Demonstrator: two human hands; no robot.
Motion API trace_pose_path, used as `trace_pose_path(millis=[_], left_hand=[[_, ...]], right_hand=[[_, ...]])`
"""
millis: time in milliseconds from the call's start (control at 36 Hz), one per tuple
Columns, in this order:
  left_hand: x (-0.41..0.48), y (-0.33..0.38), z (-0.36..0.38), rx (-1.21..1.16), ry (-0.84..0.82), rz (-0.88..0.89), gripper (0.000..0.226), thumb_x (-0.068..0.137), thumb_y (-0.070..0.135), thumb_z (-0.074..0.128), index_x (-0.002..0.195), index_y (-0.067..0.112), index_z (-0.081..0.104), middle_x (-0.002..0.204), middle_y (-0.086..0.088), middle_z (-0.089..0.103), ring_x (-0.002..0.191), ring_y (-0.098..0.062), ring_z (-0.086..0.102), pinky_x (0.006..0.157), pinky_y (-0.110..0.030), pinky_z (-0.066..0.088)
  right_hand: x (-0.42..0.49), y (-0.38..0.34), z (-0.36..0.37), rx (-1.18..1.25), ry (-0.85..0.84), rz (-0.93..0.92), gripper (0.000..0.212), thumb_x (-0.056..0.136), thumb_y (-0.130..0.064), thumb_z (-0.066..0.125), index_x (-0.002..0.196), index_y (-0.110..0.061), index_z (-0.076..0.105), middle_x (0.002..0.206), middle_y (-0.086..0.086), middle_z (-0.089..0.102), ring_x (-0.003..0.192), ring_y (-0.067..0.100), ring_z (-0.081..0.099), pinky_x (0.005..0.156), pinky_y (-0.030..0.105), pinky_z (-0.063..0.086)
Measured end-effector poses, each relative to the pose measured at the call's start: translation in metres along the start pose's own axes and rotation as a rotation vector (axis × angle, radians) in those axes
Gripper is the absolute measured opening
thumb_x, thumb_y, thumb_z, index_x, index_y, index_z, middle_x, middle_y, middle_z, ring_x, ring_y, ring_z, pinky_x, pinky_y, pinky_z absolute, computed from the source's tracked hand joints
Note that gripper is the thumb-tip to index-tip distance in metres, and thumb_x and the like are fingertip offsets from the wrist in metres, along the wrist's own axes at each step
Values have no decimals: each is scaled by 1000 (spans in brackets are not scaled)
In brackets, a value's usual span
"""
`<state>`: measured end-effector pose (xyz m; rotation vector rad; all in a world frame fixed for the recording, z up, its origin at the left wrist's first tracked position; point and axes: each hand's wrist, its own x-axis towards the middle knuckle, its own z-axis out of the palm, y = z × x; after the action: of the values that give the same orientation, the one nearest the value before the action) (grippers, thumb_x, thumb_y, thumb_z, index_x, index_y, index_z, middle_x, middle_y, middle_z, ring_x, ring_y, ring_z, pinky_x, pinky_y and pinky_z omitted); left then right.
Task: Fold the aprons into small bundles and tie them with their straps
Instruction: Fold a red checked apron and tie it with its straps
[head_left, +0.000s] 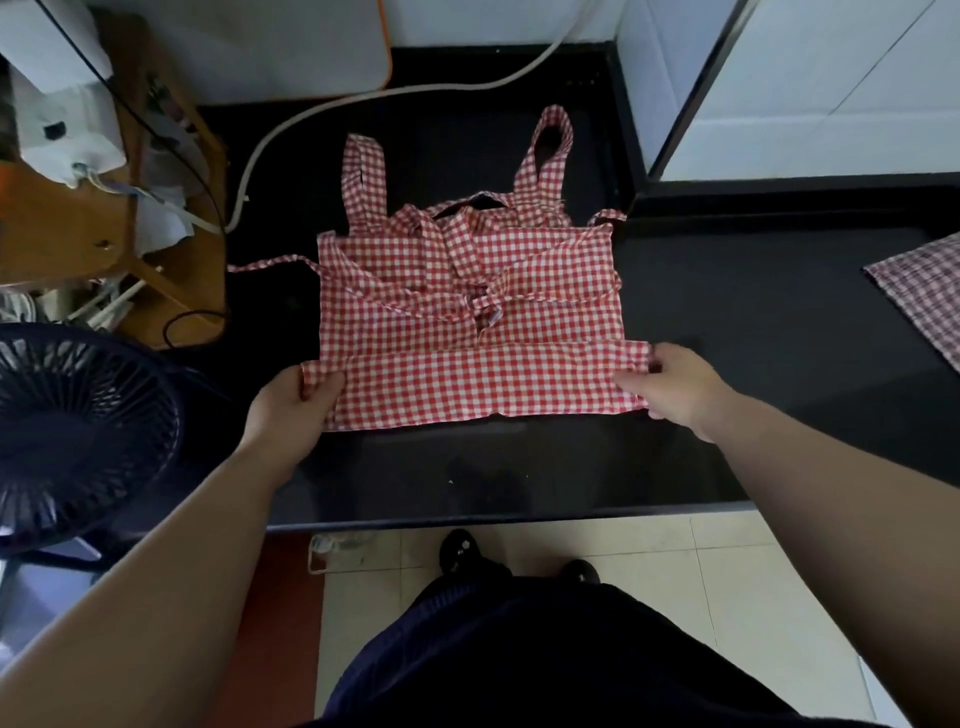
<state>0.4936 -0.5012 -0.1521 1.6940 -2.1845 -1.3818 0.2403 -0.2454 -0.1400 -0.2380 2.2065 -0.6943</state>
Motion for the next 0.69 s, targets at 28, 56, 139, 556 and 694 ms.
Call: trace_pose_path(millis=[28, 56, 139, 556, 694], left_hand=[[-1, 0, 3, 72, 32, 12, 35, 95, 42, 55, 117, 15, 59, 102, 0, 62, 87, -19, 57, 74, -33, 42], [-1, 0, 5, 150, 63, 19, 37, 95, 43, 54, 114, 12, 57, 102, -4, 62, 84, -21, 55, 71, -33, 41], [-2, 0, 9, 303, 152, -24, 44, 93, 47, 54, 114, 8, 53, 107, -15, 62, 90, -33, 58, 69, -36, 41], [-31, 8, 56, 955, -258, 502, 66, 94, 62, 10, 150, 37, -16, 159, 4, -22, 146, -21, -20, 116, -44, -11], [-47, 4, 51, 921, -269, 583, 79, 76, 67, -10, 148, 49, 18, 157, 15, 20, 142, -16, 15, 113, -42, 7]], right_hand=[[1, 2, 3, -24, 21, 2, 22, 92, -32, 61, 105, -17, 51, 104, -2, 60, 83, 12, 56, 75, 29, 47], [2, 3, 6, -70, 44, 2, 22, 93, -33, 58, 105, -16, 51, 104, -1, 59, 82, 12, 55, 73, 28, 46], [2, 3, 12, -181, 112, 30, 35, 95, -35, 55, 119, -11, 46, 110, 3, 58, 89, 20, 57, 75, 33, 47], [-14, -20, 47, -849, -61, -398, 47, 99, -52, 25, 145, -39, 26, 155, -3, 24, 143, 24, 20, 118, 47, 6], [-22, -10, 36, -742, 43, -364, 23, 99, -43, 35, 99, -30, 54, 110, -6, 56, 108, 19, 52, 105, 42, 30]])
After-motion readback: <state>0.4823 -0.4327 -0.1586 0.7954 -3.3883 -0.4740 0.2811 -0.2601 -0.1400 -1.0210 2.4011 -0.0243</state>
